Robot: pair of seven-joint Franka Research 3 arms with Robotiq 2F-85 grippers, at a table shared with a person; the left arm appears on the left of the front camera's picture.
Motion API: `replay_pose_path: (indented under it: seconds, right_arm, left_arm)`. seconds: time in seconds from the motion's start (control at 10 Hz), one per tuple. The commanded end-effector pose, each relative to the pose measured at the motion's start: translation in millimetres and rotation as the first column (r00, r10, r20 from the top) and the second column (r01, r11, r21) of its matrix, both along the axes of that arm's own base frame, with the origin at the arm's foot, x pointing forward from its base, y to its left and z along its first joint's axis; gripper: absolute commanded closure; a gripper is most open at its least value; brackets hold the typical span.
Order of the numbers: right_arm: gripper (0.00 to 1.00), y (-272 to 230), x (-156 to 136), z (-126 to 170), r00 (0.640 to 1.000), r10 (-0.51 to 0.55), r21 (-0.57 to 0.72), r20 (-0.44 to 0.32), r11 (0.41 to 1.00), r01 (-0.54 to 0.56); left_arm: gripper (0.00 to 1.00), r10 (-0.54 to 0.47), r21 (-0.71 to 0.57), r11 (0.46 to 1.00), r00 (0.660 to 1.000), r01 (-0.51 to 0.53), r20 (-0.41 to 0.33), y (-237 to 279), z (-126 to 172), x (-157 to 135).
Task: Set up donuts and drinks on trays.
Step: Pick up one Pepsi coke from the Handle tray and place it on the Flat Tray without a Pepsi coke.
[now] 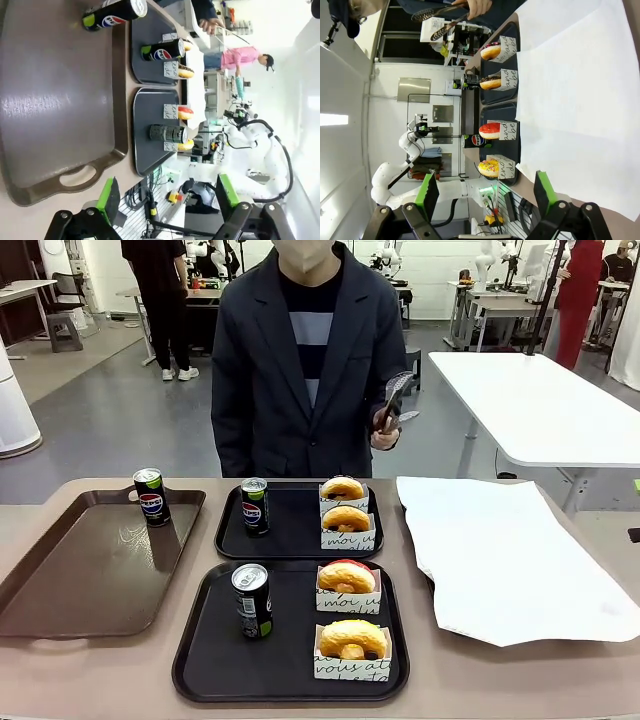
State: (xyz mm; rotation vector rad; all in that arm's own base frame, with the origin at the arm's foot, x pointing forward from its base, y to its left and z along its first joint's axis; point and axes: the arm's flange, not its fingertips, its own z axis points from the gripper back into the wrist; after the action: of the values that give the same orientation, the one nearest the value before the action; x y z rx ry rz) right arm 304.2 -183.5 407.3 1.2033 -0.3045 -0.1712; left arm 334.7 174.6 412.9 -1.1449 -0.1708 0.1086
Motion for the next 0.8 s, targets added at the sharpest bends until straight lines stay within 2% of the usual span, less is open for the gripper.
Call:
replay_pose_path:
  seconds: [0.0,0.1,0.7]
  right_arm:
    - [0.0,1,2,-1,1.0,0.0,0.016,0.021,1.0,-0.001]
    - [0.0,1,2,-1,1.0,0.0,0.016,0.021,1.0,-0.001]
    - [0.0,1,2,-1,1.0,0.0,0.016,0.021,1.0,-0.001]
  left_arm:
    - [0.0,0.047,0.042,0.998,0.997,-0.05,0.063,27,5,0]
    - [0.0,0.0,0.0,1.0,1.0,0.0,0.0,0,0,0]
    - [0.0,0.0,0.0,1.0,1.0,0.0,0.0,0,0,0]
